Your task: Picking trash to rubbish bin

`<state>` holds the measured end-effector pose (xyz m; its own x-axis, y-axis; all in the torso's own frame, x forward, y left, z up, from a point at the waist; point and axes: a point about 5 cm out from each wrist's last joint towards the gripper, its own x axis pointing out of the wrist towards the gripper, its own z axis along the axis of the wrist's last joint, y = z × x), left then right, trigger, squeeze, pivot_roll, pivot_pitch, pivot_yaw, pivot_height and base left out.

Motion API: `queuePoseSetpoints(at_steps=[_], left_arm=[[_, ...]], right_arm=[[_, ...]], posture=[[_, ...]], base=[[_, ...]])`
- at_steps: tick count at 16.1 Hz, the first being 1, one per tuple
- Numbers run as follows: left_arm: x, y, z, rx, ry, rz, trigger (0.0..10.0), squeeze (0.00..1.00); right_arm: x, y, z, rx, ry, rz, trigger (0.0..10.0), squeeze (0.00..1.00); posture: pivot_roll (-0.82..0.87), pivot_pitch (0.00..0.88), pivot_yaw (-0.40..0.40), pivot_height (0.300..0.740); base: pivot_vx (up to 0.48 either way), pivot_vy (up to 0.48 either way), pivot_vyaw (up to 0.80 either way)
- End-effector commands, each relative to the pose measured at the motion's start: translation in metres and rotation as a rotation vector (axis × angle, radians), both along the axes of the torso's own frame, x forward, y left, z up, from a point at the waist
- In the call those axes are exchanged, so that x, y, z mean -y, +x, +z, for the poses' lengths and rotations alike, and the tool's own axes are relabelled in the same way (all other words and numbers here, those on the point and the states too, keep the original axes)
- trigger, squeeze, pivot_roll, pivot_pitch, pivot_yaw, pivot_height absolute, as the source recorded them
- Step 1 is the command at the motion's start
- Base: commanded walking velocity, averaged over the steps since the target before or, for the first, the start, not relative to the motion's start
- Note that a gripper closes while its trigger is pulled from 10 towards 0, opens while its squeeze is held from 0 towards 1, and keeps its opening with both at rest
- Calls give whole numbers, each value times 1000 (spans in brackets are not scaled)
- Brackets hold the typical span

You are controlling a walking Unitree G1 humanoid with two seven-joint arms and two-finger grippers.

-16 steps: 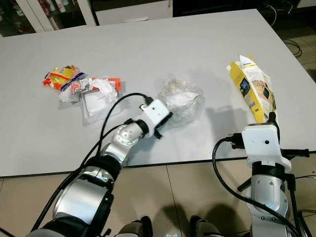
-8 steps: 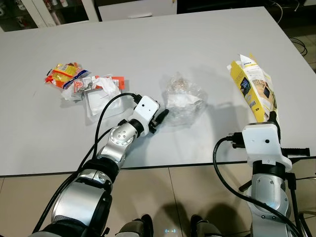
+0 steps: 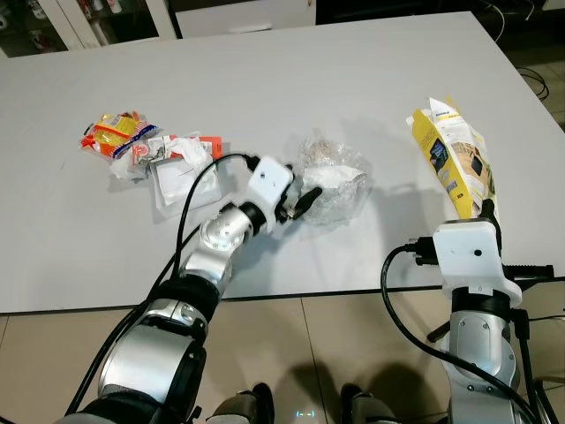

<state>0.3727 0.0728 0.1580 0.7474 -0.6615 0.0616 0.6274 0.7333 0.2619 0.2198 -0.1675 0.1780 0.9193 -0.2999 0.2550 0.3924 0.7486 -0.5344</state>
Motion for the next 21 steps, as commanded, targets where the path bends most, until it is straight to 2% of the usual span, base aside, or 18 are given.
queuePoseSetpoints(at_steps=[1,6,11,15,18,20,21], left_arm=[[0,3,14,32,-27,-14,10000,1000],[-2,7,28,85,-37,21,10000,1000],[-16,21,50,148,-25,185,10000,1000],[-9,25,64,177,-54,197,10000,1000],[3,26,80,229,-90,199,10000,1000],[8,27,84,236,-93,212,10000,1000],[15,27,84,235,-92,211,10000,0]], right_arm=[[0,-1,1,8,6,6,10000,0],[0,1,1,9,1,11,10000,0],[0,1,2,15,2,4,10000,0],[-1,1,2,15,3,1,10000,0],[-1,0,2,17,0,-4,10000,0],[-2,-1,2,19,-1,-7,10000,0],[-2,-1,2,19,-2,-9,10000,0]], posture=[[6,197,110,740],[9,194,108,740],[12,190,114,740],[9,194,117,740],[4,198,121,740],[-1,204,125,740],[-6,208,127,740]], base=[[0,0,0],[0,0,0],[0,0,0],[0,0,0],[0,0,0],[0,0,0],[0,0,0]])
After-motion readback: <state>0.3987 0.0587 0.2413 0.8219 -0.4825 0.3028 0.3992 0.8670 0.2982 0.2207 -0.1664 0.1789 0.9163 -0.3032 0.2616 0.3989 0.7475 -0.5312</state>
